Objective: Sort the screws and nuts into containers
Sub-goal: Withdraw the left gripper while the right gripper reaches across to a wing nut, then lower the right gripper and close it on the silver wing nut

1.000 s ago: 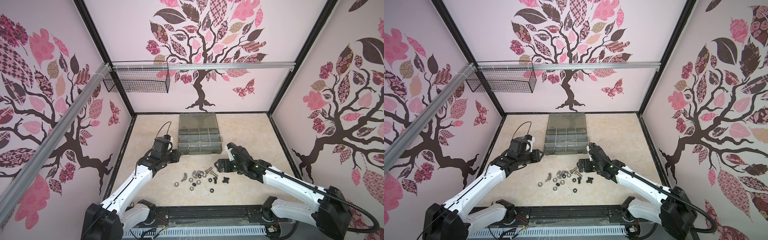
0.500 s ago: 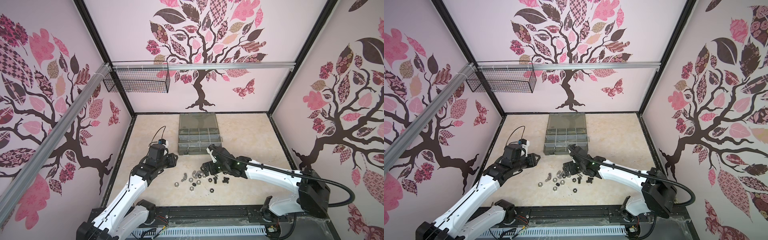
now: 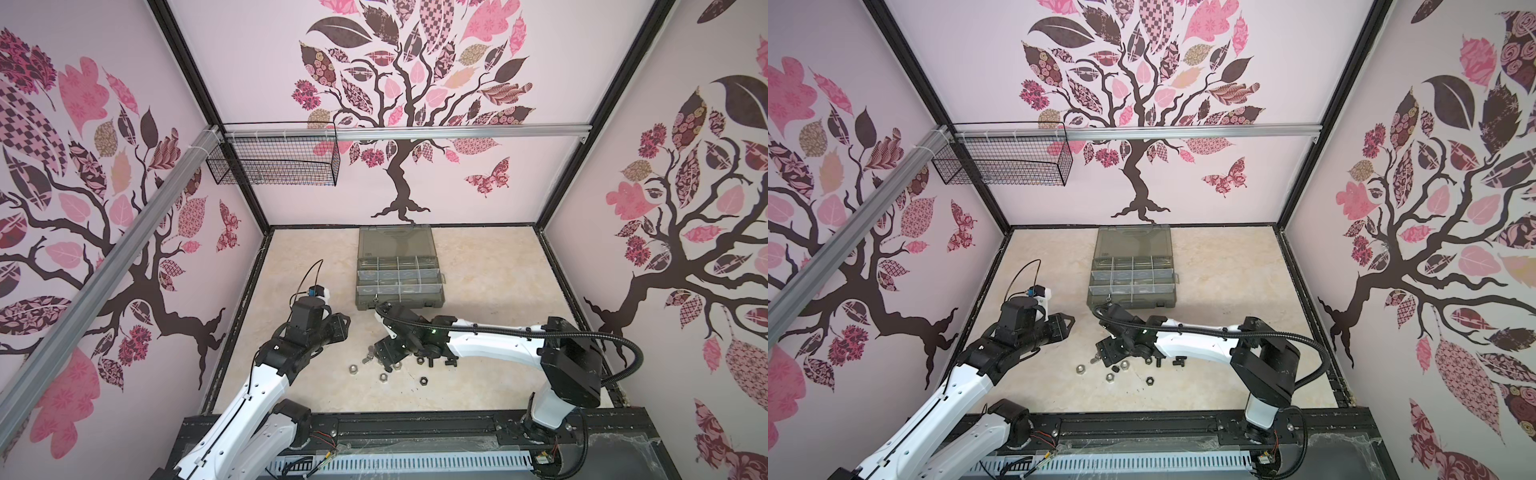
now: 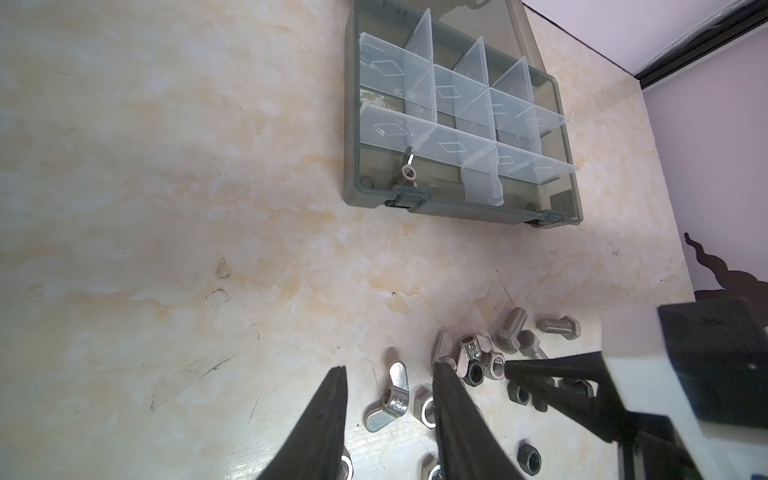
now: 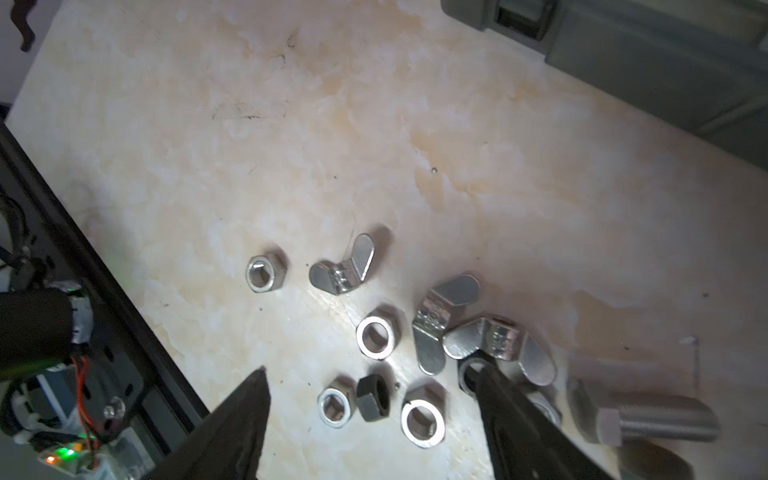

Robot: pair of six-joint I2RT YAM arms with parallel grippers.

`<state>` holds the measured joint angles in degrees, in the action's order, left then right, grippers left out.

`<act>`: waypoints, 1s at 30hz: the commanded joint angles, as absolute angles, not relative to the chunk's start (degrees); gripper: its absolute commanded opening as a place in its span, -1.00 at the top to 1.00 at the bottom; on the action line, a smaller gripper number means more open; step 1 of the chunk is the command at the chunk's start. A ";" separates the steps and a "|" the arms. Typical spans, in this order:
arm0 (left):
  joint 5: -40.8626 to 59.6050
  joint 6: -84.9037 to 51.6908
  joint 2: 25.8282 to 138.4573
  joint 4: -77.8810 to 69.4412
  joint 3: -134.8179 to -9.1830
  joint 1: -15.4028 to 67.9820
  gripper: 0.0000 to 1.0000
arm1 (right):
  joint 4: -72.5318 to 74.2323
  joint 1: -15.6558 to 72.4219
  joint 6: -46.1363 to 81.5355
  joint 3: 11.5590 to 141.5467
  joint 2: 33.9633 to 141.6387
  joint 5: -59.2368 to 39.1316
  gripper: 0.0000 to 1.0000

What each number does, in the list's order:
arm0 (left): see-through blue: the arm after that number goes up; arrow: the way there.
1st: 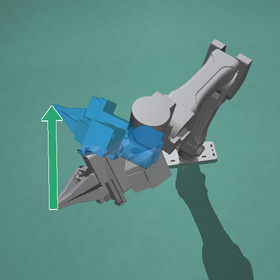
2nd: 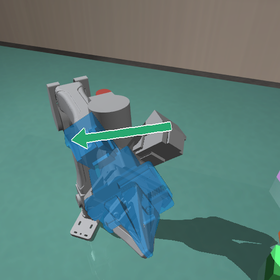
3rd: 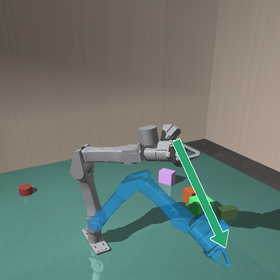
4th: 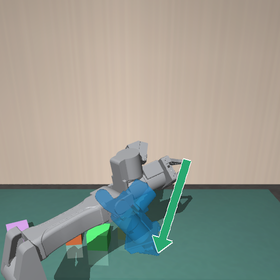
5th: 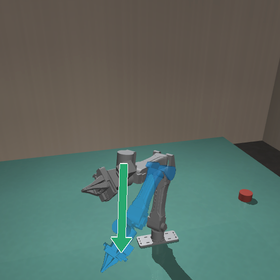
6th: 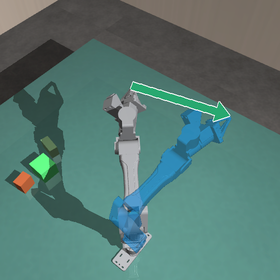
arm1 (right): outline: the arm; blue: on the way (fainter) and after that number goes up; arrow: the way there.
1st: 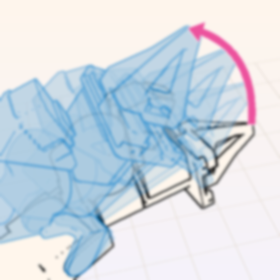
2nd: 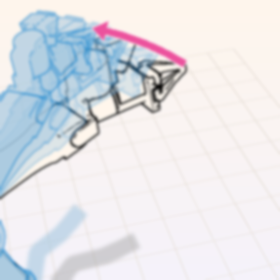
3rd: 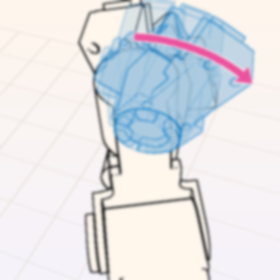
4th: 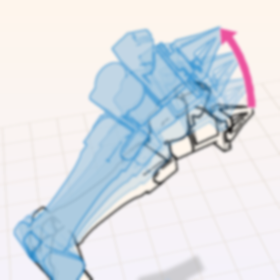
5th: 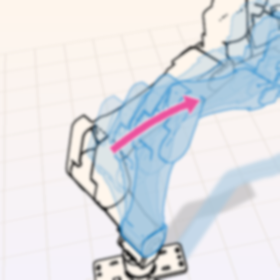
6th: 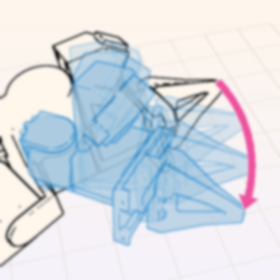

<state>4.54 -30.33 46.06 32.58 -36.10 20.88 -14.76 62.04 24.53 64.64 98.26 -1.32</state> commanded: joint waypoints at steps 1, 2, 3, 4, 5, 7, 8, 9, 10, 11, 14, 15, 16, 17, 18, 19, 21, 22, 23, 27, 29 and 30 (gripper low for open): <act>3.26 -30.84 44.84 33.58 -34.02 20.60 0.24 | -15.79 62.74 23.82 68.05 101.55 -1.80 -0.41; 3.11 -30.87 44.58 33.63 -33.93 20.65 0.24 | -15.67 62.94 23.82 68.50 102.14 -1.83 -0.36; 3.01 -31.02 44.33 33.66 -33.88 20.65 0.24 | -15.64 63.11 23.84 69.00 102.87 -1.85 -0.31; 2.93 -31.08 44.07 33.67 -33.93 20.59 0.24 | -15.56 63.32 23.98 69.60 103.58 -1.76 -0.28; 2.90 -31.17 43.88 33.74 -33.77 20.63 0.24 | -15.48 63.49 24.12 69.97 104.15 -1.59 -0.26; 2.74 -31.20 43.55 33.84 -33.62 20.57 0.24 | -15.38 63.61 24.73 70.93 105.64 -1.07 -0.21; 2.72 -31.34 43.39 33.96 -33.66 20.58 0.23 | -15.30 63.64 24.95 71.36 106.32 -0.81 -0.19; 2.75 -31.40 43.33 33.93 -33.58 20.57 0.23 | -15.42 63.72 25.29 71.90 107.01 -0.44 -0.17; 2.74 -31.40 43.19 33.96 -33.53 20.57 0.23 | -15.56 63.76 25.55 72.53 107.92 -0.18 -0.15; 2.77 -31.43 43.16 33.93 -33.50 20.58 0.23 | -15.72 63.81 25.70 72.98 108.57 -0.01 -0.14; 2.64 -31.46 42.96 34.01 -33.42 20.57 0.23 | -16.27 64.07 26.10 74.56 110.66 0.40 -0.10; 2.64 -31.46 42.89 33.98 -33.50 20.57 0.23 | -16.33 64.16 26.19 74.99 111.15 0.44 -0.09; 2.65 -31.47 42.80 34.02 -33.53 20.57 0.24 | -16.44 64.25 26.36 75.40 111.64 0.44 -0.08; 2.66 -31.46 42.74 34.03 -33.57 20.56 0.23 | -16.44 64.41 26.49 75.80 112.21 0.43 -0.09; 2.68 -31.56 42.58 34.04 -33.57 20.57 0.23 | -16.57 64.52 26.72 76.16 112.67 0.52 -0.09; 2.65 -31.64 42.53 34.07 -33.49 20.57 0.23 | -16.66 64.68 26.91 76.43 113.16 0.32 -0.09; 2.81 -31.73 42.32 34.10 -33.39 20.57 0.23 | -16.89 65.14 27.20 76.90 113.85 0.09 -0.07; 2.92 -31.89 42.36 34.03 -33.31 20.56 0.23 | -16.94 65.37 27.33 76.99 114.18 0.09 -0.06; 3.03 -31.97 42.21 34.02 -33.29 20.54 0.23 | -16.86 65.62 27.47 77.07 114.34 0.09 -0.07; 3.42 -31.98 42.22 34.22 -33.45 20.57 0.24 | -16.67 66.09 28.24 77.54 115.39 0.18 0.01; 3.52 -31.91 42.18 34.34 -33.57 20.57 0.23 | -16.66 66.22 28.56 77.78 115.71 0.26 0.03; 3.65 -31.95 42.10 34.37 -33.57 20.57 0.23 | -16.61 66.25 28.65 77.87 115.91 0.26 0.03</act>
<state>3.18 -31.68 42.87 34.02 -35.00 20.86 -15.46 65.91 27.46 75.61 113.56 -0.58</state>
